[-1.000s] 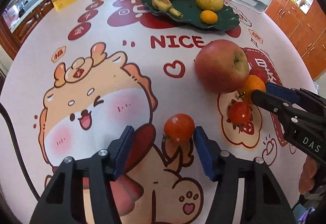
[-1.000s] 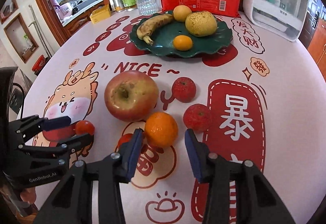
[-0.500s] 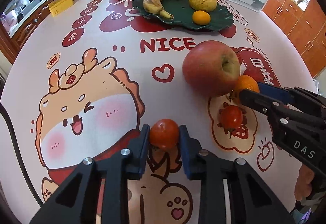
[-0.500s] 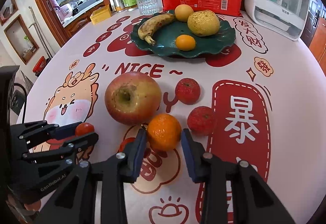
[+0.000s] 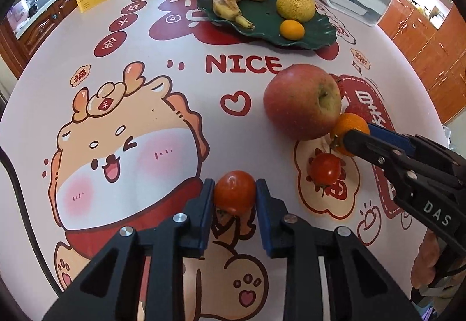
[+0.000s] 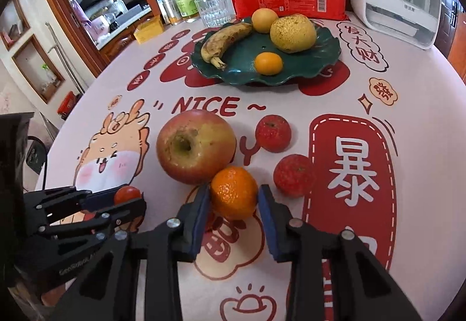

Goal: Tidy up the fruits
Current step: 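Grasp a cherry tomato with the left tool while the right tool grasps the mandarin, then carry tomato and mandarin onto the green plate and open both tools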

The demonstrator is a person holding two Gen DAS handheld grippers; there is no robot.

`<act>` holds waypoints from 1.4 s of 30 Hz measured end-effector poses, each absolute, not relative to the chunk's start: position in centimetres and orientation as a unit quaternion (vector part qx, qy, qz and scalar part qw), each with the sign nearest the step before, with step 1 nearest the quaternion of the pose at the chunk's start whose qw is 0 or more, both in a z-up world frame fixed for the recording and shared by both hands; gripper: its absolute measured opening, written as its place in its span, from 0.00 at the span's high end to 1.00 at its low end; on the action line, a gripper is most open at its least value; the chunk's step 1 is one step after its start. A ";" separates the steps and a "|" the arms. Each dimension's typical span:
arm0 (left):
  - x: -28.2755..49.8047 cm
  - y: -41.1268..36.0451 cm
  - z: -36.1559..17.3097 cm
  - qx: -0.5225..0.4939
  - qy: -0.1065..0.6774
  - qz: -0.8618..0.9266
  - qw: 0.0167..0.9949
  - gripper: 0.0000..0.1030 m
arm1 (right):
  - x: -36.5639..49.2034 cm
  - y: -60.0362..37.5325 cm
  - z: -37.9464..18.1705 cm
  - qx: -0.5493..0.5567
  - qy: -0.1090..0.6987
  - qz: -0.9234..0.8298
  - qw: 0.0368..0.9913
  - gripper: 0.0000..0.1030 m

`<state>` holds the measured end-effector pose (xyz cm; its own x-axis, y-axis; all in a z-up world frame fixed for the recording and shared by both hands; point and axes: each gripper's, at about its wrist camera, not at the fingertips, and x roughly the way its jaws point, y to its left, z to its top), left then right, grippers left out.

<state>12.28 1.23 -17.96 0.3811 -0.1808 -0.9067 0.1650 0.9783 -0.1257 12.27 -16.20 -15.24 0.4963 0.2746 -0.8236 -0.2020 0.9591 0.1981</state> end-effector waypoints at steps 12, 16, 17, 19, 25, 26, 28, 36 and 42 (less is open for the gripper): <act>12.5 1.0 -11.4 -0.017 0.506 -0.116 0.855 0.75 | 10.9 -16.4 -10.7 0.043 0.451 0.155 0.878 0.67; 13.9 0.7 -8.1 -0.019 0.490 -0.128 0.862 0.75 | 11.2 -16.7 -8.1 0.051 0.429 0.161 0.888 0.67; 14.3 0.6 -7.2 -0.018 0.485 -0.131 0.865 0.75 | 11.3 -16.8 -7.6 0.051 0.423 0.162 0.890 0.67; 15.2 0.5 -5.2 -0.016 0.474 -0.137 0.870 0.75 | 11.8 -16.9 -5.7 0.052 0.407 0.164 0.897 0.67; 18.0 -0.1 0.3 -0.005 0.432 -0.144 0.890 0.75 | 13.9 -17.4 -0.5 0.046 0.363 0.167 0.916 0.67; 18.6 -0.3 1.3 0.000 0.425 -0.143 0.894 0.75 | 14.3 -17.5 0.4 0.047 0.357 0.167 0.918 0.67; 19.5 -0.6 2.9 0.006 0.415 -0.143 0.899 0.75 | 15.4 -17.8 2.2 0.048 0.346 0.164 0.923 0.67; 24.4 -2.3 7.6 0.037 0.385 -0.134 0.913 0.75 | 20.7 -18.5 7.0 0.041 0.321 0.142 0.935 0.67; 28.3 -2.9 8.4 0.043 0.383 -0.121 0.915 0.75 | 24.3 -18.3 8.9 0.030 0.314 0.125 0.941 0.67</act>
<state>28.27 -2.93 8.36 0.6777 -0.1881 -0.7109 0.2537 0.9672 -0.0141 24.26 -18.31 8.91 0.7716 0.2548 -0.5829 -0.2172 0.9667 0.1351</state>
